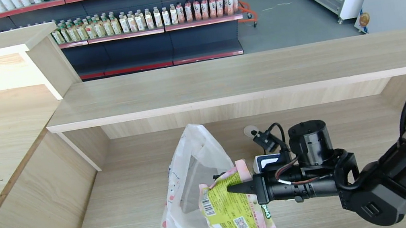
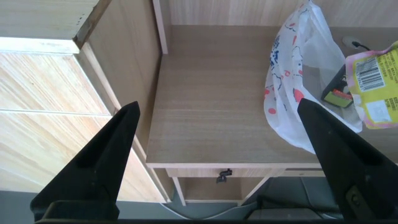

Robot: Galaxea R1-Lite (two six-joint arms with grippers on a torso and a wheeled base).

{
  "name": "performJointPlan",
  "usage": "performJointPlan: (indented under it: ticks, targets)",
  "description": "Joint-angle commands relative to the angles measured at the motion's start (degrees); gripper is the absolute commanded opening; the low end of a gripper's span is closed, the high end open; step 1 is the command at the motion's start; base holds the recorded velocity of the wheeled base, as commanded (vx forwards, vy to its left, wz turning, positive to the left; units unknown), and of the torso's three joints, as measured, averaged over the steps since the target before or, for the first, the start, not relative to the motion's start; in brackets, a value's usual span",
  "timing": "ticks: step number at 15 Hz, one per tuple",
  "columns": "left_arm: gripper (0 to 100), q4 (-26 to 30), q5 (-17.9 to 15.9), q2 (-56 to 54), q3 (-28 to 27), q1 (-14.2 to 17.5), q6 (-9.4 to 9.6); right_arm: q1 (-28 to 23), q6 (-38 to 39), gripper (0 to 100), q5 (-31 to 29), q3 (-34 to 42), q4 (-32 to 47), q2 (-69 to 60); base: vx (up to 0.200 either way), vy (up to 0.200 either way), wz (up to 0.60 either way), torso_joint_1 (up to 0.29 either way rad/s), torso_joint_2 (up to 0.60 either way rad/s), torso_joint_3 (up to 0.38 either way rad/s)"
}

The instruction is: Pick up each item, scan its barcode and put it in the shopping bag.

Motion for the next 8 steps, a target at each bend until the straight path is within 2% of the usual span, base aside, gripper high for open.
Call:
performJointPlan:
  ticks: [1, 8]
  targets:
    - [100, 0.02, 0.01, -0.02, 0.01, 0.00, -0.02, 0.07, -0.85, 0, -0.04, -0.39, 0.02, 3.09, 0.000, 0.000, 0.00, 0.000, 0.00, 0.000]
    - [100, 0.02, 0.01, -0.02, 0.01, 0.00, -0.02, 0.42, 0.73, 0, 1.46, -7.77, -1.21, 6.61, 0.000, 0.000, 0.00, 0.000, 0.00, 0.000]
